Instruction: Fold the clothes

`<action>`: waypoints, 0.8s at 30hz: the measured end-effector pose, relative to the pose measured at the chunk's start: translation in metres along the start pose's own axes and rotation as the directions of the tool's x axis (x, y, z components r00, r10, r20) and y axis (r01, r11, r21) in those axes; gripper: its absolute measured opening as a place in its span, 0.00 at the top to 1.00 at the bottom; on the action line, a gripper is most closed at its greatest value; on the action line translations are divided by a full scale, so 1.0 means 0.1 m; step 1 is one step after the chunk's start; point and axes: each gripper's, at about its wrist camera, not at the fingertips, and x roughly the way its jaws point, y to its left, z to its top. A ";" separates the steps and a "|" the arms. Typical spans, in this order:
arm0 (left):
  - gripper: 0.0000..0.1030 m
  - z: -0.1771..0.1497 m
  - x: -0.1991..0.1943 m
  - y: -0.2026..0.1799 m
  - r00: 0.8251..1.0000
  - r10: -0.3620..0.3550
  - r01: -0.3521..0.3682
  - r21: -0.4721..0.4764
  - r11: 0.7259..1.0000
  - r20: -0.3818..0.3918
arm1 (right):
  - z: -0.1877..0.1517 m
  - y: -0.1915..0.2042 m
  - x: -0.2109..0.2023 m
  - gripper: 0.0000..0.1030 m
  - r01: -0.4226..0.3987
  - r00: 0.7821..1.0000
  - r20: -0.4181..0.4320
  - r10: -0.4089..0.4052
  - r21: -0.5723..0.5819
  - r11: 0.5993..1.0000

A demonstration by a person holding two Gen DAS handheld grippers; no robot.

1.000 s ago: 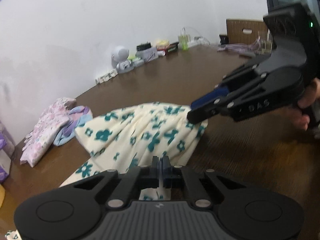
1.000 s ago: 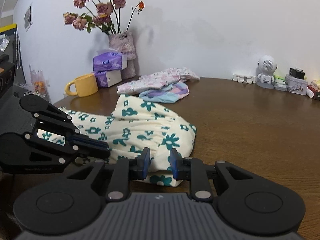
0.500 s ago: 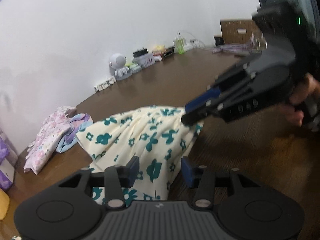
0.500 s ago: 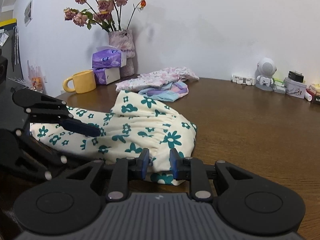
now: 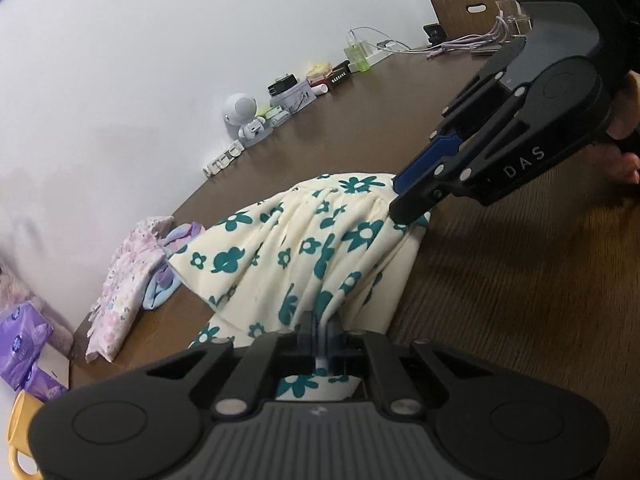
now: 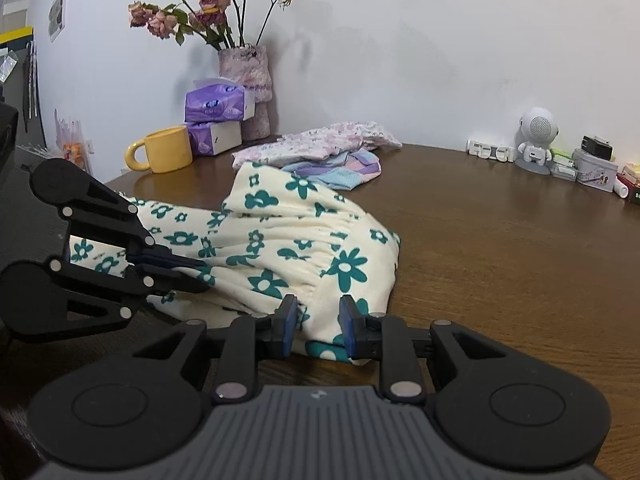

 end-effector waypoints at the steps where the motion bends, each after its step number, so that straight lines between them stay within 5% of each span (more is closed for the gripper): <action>1: 0.93 -0.02 -0.01 0.01 1.000 0.001 -0.001 -0.005 1.000 0.001 | -0.01 0.00 0.01 0.79 0.002 1.000 -0.005 -0.002 -0.001 1.000; 18: 0.86 -0.20 -0.12 0.18 1.000 -0.018 0.019 -0.185 0.982 0.010 | 0.16 -0.03 0.02 0.78 -0.030 0.999 0.024 0.030 0.004 1.000; 21: 0.73 -0.30 -0.24 0.31 1.000 -0.023 0.027 -0.287 0.957 0.017 | 0.14 0.06 0.13 0.78 0.000 1.000 0.002 0.000 -0.037 0.999; 24: 0.66 -0.37 -0.41 0.51 0.996 -0.044 0.076 -0.445 0.892 0.082 | 0.13 0.10 0.14 0.76 0.013 1.000 0.002 -0.013 -0.056 0.998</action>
